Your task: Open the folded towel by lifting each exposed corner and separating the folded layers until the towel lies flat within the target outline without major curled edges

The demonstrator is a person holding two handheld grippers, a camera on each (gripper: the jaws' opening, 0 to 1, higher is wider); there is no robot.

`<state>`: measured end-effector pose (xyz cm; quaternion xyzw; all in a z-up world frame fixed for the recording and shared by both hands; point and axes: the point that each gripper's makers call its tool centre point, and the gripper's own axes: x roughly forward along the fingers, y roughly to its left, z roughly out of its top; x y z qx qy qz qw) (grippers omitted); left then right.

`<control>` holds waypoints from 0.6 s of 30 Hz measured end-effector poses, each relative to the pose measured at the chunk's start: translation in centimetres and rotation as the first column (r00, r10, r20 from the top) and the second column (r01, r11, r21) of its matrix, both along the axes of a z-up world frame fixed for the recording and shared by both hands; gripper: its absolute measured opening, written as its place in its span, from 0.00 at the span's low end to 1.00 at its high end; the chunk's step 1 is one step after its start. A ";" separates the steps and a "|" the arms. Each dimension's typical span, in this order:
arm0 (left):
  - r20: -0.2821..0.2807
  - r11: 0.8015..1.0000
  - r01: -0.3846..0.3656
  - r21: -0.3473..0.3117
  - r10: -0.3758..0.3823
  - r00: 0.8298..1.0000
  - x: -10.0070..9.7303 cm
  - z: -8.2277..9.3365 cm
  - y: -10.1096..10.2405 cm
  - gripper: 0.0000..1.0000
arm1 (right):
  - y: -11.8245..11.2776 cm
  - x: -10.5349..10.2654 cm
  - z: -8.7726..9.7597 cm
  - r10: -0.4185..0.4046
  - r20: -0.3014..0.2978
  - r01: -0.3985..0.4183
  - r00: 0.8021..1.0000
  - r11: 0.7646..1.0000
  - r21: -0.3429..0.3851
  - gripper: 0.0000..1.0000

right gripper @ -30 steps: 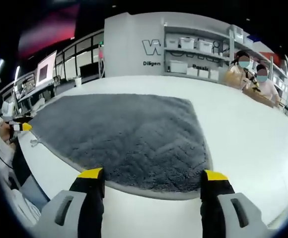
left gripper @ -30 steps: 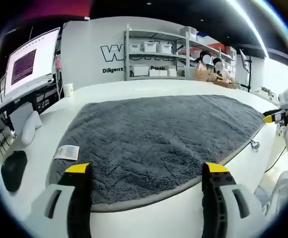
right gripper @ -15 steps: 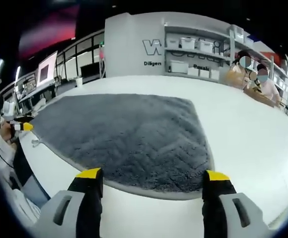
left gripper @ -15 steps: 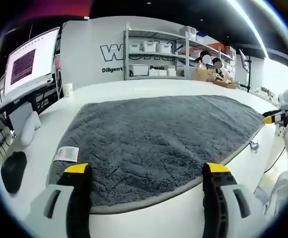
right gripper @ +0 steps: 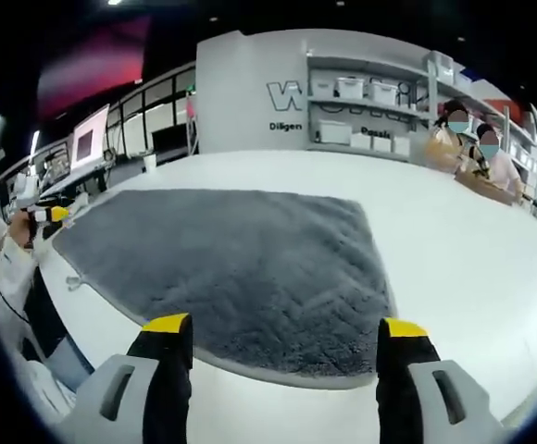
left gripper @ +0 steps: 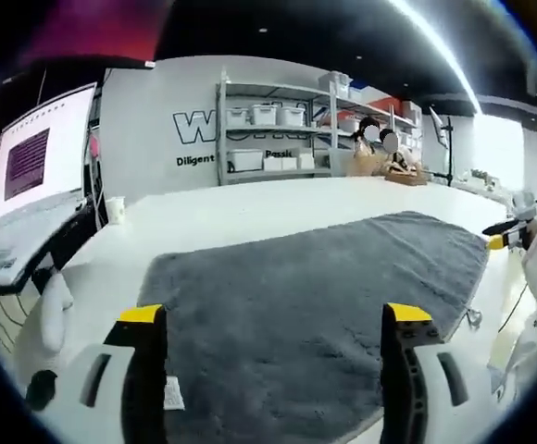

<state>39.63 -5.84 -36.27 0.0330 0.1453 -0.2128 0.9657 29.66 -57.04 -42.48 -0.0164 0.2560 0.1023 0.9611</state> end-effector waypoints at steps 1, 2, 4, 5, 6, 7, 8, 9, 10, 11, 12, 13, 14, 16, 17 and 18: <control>0.011 1.000 0.025 -0.008 -0.025 1.000 0.8 0.6 0.0 0.97 | 0.1 0.1 0.0 0.004 -0.001 -0.004 1.000 1.000 0.001 0.80; 0.015 0.999 0.053 -0.008 -0.053 0.998 1.4 0.9 -0.1 0.98 | 0.3 0.1 -0.1 0.007 -0.002 -0.007 1.000 1.000 0.002 0.80; 0.018 0.998 0.064 -0.013 -0.064 0.998 2.5 1.4 0.2 0.99 | 0.6 0.3 -0.1 0.013 -0.004 -0.013 1.000 1.000 0.005 0.80; 0.019 0.997 0.069 -0.016 -0.069 0.997 3.0 1.6 0.4 0.99 | 0.7 0.4 -0.1 0.016 -0.005 -0.016 1.000 1.000 0.007 0.80; 0.020 0.997 0.075 -0.018 -0.074 0.997 3.6 1.8 0.5 0.99 | 0.9 0.5 -0.2 0.019 -0.006 -0.019 1.000 1.000 0.008 0.80; 0.029 0.996 0.088 -0.006 -0.088 0.996 4.9 2.2 0.8 0.99 | 1.0 0.6 -0.2 0.021 -0.006 -0.020 1.000 1.000 0.006 0.80; 0.027 0.996 0.088 -0.010 -0.087 0.996 6.1 2.3 1.1 0.99 | 1.1 0.7 -0.2 0.023 -0.009 -0.023 1.000 1.000 0.005 0.80; 0.027 0.996 0.089 -0.012 -0.088 0.996 6.8 2.3 1.3 0.99 | 1.3 0.8 -0.2 0.025 -0.010 -0.025 1.000 1.000 0.004 0.80; 0.028 0.996 0.088 -0.022 -0.087 0.996 7.4 2.3 1.4 0.99 | 1.4 0.9 -0.2 0.026 -0.011 -0.026 1.000 1.000 0.005 0.80; 0.030 0.996 0.087 -0.030 -0.086 0.996 8.4 2.2 1.6 0.99 | 1.5 1.0 -0.2 0.027 -0.009 -0.027 1.000 1.000 0.006 0.80; 0.028 0.995 0.091 -0.036 -0.090 0.996 8.9 2.0 1.6 0.99 | 1.6 1.1 -0.1 0.028 -0.008 -0.028 1.000 1.000 0.006 0.80; 0.025 0.995 0.091 -0.040 -0.090 0.996 9.2 1.9 1.6 0.99 | 1.7 1.1 -0.1 0.028 -0.009 -0.028 1.000 1.000 0.006 0.80; 0.021 0.995 0.091 -0.042 -0.090 0.996 9.5 1.7 1.6 0.99 | 1.7 1.1 -0.2 0.029 -0.010 -0.029 1.000 1.000 0.006 0.80; 0.013 0.995 0.090 -0.047 -0.089 0.996 10.0 1.4 1.6 0.98 | 1.8 1.2 -0.2 0.029 -0.011 -0.029 1.000 1.000 0.006 0.80; 0.010 0.995 0.088 -0.048 -0.088 0.996 10.3 1.2 1.6 0.98 | 1.8 1.2 -0.2 0.030 -0.012 -0.030 0.999 1.000 0.005 0.80; -0.012 0.996 0.055 -0.070 -0.056 0.998 13.1 -0.6 2.4 0.97 | 2.0 1.4 -0.3 0.032 -0.020 -0.032 0.999 0.999 0.003 0.80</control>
